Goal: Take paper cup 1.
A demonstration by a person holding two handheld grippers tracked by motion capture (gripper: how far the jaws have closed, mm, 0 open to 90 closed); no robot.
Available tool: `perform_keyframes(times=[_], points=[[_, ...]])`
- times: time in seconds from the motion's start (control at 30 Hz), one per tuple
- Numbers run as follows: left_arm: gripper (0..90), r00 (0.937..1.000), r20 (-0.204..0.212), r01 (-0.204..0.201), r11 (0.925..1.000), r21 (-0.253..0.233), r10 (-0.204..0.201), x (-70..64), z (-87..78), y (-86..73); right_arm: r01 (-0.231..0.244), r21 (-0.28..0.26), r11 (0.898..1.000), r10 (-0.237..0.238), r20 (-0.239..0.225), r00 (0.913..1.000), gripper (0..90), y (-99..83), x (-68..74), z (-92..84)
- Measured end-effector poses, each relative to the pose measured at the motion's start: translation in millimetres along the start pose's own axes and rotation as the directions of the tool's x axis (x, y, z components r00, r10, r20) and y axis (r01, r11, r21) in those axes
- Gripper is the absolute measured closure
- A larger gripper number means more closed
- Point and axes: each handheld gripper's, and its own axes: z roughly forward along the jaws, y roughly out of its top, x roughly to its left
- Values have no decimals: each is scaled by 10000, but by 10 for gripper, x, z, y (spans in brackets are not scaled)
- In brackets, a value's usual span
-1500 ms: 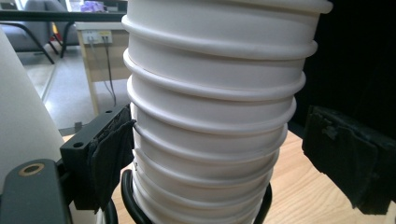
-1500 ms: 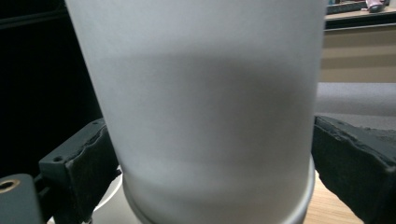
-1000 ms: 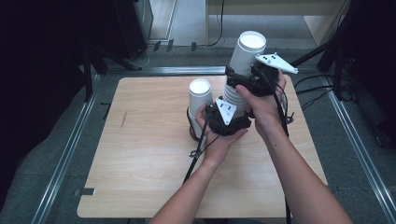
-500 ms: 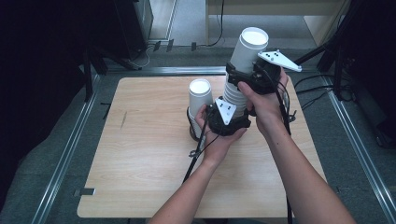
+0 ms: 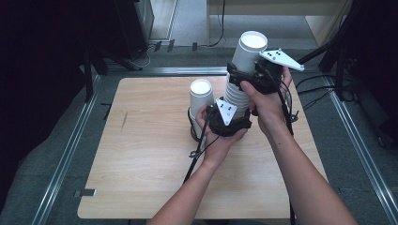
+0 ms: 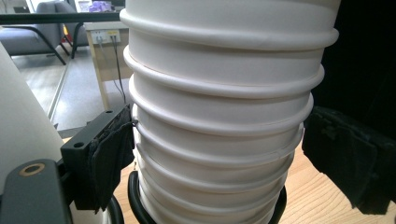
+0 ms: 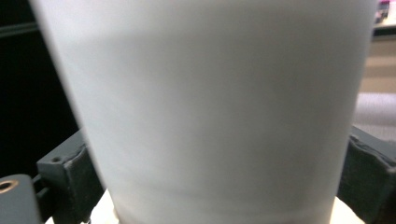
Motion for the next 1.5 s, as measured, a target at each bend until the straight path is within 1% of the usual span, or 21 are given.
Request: perform_keyframes(times=[0.13, 0.17, 0.2, 0.27, 0.33, 0.37, 0.53, 0.63, 0.73, 0.77, 0.8, 0.87, 0.9, 0.93, 0.97, 1.03, 1.07, 1.2, 1.27, 1.37, 1.5], points=[[95, 10000, 21, 33, 10000, -11, -33, 0, 1, 0, 195, 61, 9998, -195, -21, 9998, 15, 29, 46, -17], [95, 10000, 22, 31, 10000, -10, -30, 0, 1, 0, 331, 164, 9993, -334, 184, 9993, 15, 20, 67, -13], [96, 10000, 22, 31, 10000, -10, -30, 0, 1, 0, 331, 164, 9993, -334, 184, 9993, 15, 20, 67, -13], [97, 10000, 38, 43, 10000, -12, -43, 1, 0, 0, 368, 283, 9989, -383, 547, 9978, 75, 6, 79, -9], [102, 10000, 23, 27, 10000, 13, -27, 2, -2, 0, 141, 108, 9998, -148, 651, 9978, 123, 1, 69, -25], [103, 10000, 33, 14, 10000, 26, -14, 5, -3, 0, 57, 84, 9999, -62, 619, 9981, 124, 5, 61, -31], [104, 10000, 28, -3, 10000, 11, 3, 5, -2, -1, 87, -43, 10000, -85, 577, 9983, 127, 20, 63, -40], [103, 10000, 17, 0, 10000, 0, 0, 3, -1, -3, -82, -296, 9995, 98, 511, 9986, 127, 76, 67, -63], [104, 10000, 22, 0, 10000, 4, 0, 5, -3, -3, 48, -355, 9994, -27, 576, 9983, 126, 96, 86, -60], [105, 10000, 42, 19, 10000, 2, -19, 8, -5, -3, 241, -326, 9992, -219, 636, 9977, 126, 108, 99, -50], [105, 10000, 47, 25, 10000, 6, -26, 9, -7, -4, 225, -322, 9992, -206, 589, 9980, 125, 114, 92, -50], [105, 10000, 49, 29, 10000, 6, -29, 10, -8, -6, 113, -343, 9993, -94, 533, 9985, 125, 122, 85, -53], [105, 10000, 52, 47, 10000, 9, -47, 10, -10, -12, -71, -416, 9991, 89, 433, 9990, 125, 139, 65, -66], [105, 10000, 52, 47, 10000, 9, -47, 10, -10, -12, -71, -416, 9991, 89, 433, 9990, 125, 139, 65, -66], [105, 10000, 58, 36, 10000, 30, -36, 13, -10, -19, -263, -516, 9983, 283, 378, 9989, 125, 167, 49, -80], [105, 10000, 60, 8, 10000, 45, -8, 14, -11, -39, -311, -534, 9981, 330, 340, 9989, 124, 192, 39, -87], [105, 10000, 60, 8, 10000, 45, -8, 14, -11, -39, -311, -534, 9981, 330, 340, 9989, 124, 192, 39, -87], [106, 10000, 71, 3, 10000, 42, -4, 17, -13, -44, 174, -536, 9984, -154, 364, 9992, 124, 218, 92, -94], [106, 10000, 82, 43, 10000, 34, -43, 17, -14, -43, 78, -584, 9983, -59, 312, 9995, 137, 234, 90, -106], [107, 9999, 91, 70, 10000, 26, -71, 18, -15, -42, 198, -597, 9980, -172, 432, 9989, 166, 234, 89, -109], [107, 9999, 99, 52, 10000, 25, -53, 19, -15, -46, 139, -707, 9974, -117, 319, 9994, 179, 264, 71, -128]])
